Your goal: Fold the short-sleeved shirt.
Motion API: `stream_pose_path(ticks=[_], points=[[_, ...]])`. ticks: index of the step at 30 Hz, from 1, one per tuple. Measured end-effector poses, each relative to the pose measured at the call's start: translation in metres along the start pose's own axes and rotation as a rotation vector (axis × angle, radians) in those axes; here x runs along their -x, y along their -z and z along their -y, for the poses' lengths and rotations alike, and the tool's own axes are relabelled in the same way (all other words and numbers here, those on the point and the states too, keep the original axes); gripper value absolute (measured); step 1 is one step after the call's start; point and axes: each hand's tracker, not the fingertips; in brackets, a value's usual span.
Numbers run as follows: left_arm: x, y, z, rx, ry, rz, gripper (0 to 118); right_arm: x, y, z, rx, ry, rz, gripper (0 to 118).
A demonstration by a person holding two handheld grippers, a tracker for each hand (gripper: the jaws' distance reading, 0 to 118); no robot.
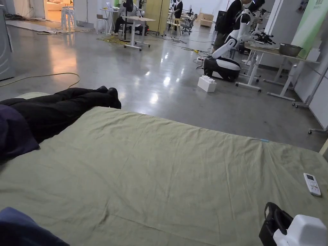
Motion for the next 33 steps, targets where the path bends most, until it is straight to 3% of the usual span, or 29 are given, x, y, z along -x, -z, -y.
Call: stream_pose_path(ticks=[7, 9, 10, 14, 15, 21, 24, 26, 29, 33], points=[[0.006, -0.015, -0.007, 0.043, 0.012, -0.195, 23, 0.006, -0.005, 0.002, -0.005, -0.008, -0.03, 0], [0.007, -0.008, -0.007, 0.068, 0.024, -0.241, 29, 0.008, -0.004, 0.005, 0.005, -0.014, -0.034, 0], [0.004, -0.004, -0.005, 0.072, 0.051, -0.304, 32, 0.009, -0.004, 0.006, 0.011, -0.015, -0.036, 0], [-0.006, 0.01, -0.003, 0.123, 0.146, -0.52, 70, 0.009, -0.003, 0.009, 0.025, -0.012, -0.043, 0], [-0.009, 0.014, -0.002, 0.137, 0.191, -0.587, 73, 0.008, -0.003, 0.01, 0.033, -0.005, -0.052, 0], [-0.017, 0.018, -0.001, 0.142, 0.313, -0.805, 73, 0.006, -0.005, 0.018, 0.06, -0.011, -0.067, 0], [-0.038, 0.019, 0.008, 0.085, 0.544, -0.979, 72, 0.002, -0.005, 0.021, 0.073, -0.009, -0.072, 0], [-0.052, 0.02, 0.016, 0.042, 0.617, -1.05, 72, 0.001, -0.004, 0.023, 0.087, -0.014, -0.071, 0], [-0.072, 0.021, 0.025, -0.067, 0.639, -1.074, 72, -0.001, -0.004, 0.027, 0.097, -0.02, -0.07, 0], [-0.1, 0.03, 0.038, -0.222, 0.55, -0.835, 72, -0.003, -0.005, 0.03, 0.104, -0.022, -0.067, 0]])
